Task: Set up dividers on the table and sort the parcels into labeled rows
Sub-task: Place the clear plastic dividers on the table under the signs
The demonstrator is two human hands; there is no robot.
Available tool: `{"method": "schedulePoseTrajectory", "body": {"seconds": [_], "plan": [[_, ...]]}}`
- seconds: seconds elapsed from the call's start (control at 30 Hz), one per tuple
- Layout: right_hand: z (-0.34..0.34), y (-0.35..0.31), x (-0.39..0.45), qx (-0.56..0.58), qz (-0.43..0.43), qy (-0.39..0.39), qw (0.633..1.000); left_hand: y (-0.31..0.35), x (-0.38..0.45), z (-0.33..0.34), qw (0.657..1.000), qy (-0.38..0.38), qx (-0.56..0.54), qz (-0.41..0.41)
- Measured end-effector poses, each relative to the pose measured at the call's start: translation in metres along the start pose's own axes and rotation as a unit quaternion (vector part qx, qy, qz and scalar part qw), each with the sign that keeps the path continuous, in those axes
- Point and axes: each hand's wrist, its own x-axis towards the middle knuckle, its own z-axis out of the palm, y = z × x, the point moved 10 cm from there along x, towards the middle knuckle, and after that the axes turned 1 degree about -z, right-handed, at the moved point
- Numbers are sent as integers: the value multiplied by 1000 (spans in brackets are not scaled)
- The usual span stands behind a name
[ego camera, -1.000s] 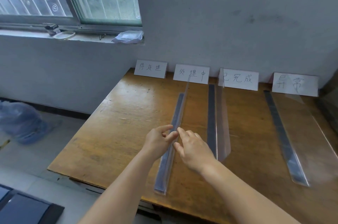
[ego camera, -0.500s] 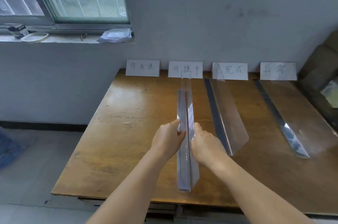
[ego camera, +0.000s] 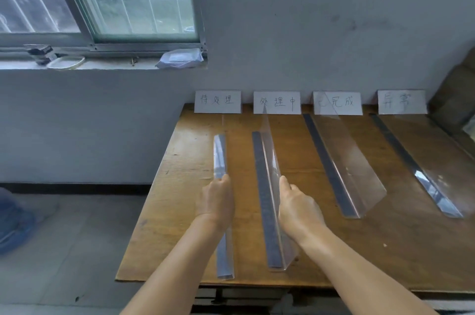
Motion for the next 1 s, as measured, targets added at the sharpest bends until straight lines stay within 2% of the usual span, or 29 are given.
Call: {"method": "schedulePoseTrajectory", "body": {"seconds": [0.23,1.0], "plan": [[12,-34,21,14,-4,-9,1000,-63,-6,-15,999,-17,1,-51],[-1,-31,104,-26,-2,21,999,-65,18,-22,997,30,-56,-51]]}}
